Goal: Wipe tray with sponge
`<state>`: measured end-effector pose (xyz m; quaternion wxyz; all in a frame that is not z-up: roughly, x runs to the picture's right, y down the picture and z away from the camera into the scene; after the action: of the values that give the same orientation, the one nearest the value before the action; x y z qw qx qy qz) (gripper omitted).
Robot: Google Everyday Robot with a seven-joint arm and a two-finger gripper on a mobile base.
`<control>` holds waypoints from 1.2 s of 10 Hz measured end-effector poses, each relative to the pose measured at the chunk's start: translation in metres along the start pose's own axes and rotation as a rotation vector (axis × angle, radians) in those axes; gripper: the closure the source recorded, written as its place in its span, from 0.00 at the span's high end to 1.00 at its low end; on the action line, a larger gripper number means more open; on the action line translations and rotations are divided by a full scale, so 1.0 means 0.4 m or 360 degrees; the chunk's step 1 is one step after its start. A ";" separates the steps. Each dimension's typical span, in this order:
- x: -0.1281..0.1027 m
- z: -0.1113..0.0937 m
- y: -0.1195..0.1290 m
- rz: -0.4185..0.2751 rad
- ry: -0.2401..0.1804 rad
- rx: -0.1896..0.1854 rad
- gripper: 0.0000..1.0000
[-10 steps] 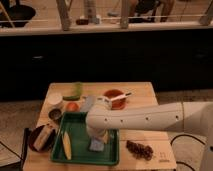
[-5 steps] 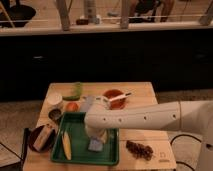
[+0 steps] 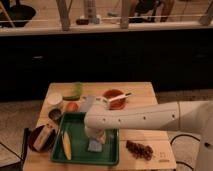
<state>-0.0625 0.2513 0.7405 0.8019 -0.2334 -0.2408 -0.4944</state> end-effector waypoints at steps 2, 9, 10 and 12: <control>0.002 0.001 0.000 0.0005 -0.0002 0.0004 0.00; 0.101 0.016 -0.025 0.0031 -0.0050 0.0036 0.00; 0.091 0.030 -0.055 -0.0011 -0.0069 0.0016 0.00; 0.053 0.066 -0.123 -0.0133 -0.0124 -0.0025 0.00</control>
<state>-0.1027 0.2331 0.7809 0.7687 -0.2487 -0.2775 -0.5198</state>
